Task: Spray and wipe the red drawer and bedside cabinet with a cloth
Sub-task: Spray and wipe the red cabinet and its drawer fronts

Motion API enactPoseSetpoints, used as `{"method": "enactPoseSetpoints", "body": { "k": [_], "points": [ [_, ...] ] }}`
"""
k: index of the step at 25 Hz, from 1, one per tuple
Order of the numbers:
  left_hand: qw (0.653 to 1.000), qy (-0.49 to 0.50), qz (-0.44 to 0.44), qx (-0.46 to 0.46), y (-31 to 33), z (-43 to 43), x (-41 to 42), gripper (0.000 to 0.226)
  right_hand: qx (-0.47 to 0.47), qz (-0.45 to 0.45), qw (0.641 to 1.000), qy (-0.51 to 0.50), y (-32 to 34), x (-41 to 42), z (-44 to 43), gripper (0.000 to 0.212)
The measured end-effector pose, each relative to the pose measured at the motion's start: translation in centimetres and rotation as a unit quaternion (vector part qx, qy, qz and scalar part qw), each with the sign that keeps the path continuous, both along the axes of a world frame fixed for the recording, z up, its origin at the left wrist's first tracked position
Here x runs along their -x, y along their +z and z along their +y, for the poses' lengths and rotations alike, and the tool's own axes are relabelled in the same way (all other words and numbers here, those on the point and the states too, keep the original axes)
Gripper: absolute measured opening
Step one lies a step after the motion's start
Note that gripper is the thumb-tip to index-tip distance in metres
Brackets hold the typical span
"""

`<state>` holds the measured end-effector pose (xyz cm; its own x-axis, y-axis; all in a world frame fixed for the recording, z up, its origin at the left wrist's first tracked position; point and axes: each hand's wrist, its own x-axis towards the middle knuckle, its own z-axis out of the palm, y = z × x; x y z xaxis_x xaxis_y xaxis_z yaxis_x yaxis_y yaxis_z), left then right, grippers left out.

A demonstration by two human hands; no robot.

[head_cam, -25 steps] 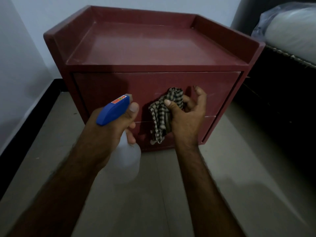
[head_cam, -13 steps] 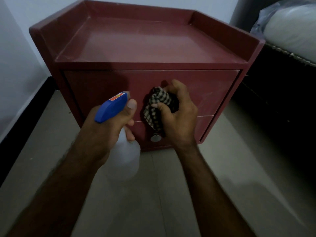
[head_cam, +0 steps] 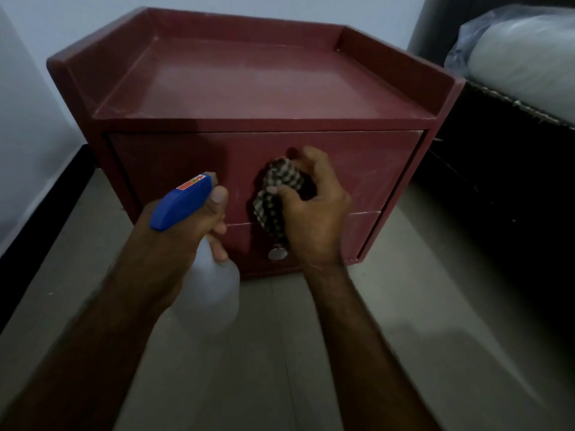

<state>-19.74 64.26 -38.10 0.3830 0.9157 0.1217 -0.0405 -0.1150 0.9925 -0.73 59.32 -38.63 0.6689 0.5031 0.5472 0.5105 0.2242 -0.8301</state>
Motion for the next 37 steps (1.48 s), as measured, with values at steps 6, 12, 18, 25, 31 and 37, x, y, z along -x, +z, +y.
{"method": "enactPoseSetpoints", "body": {
  "k": [6, 12, 18, 25, 31, 37],
  "points": [
    [0.999, 0.003, -0.053, -0.004, 1.4, 0.6, -0.4, 0.073, 0.058, -0.331, 0.940, 0.058, 0.8, -0.6, 1.1, 0.056],
    [0.998, 0.005, -0.063, -0.029, 2.1, 0.2, 0.5, 0.049, -0.099, 0.252, 0.960, 0.074, -2.2, 0.2, 0.3, 0.068],
    [0.998, 0.003, -0.054, -0.012, 1.6, -0.1, 0.9, 0.059, -0.228, 0.556, 0.794, 0.086, -2.6, 3.7, 1.8, 0.072],
    [0.998, 0.009, -0.043, -0.033, 1.7, 0.8, 1.9, 0.046, -0.043, 0.039, 0.997, -0.047, -2.4, 1.6, 0.3, 0.079],
    [0.999, 0.022, -0.017, -0.024, 1.0, 1.5, 1.3, 0.052, -0.086, 0.165, 0.982, -0.033, -2.6, 1.3, 1.1, 0.071],
    [0.999, 0.044, -0.015, -0.024, 0.1, 2.0, 0.5, 0.054, -0.180, 0.424, 0.887, 0.001, -3.1, 2.8, 1.7, 0.064]
  ]
}}
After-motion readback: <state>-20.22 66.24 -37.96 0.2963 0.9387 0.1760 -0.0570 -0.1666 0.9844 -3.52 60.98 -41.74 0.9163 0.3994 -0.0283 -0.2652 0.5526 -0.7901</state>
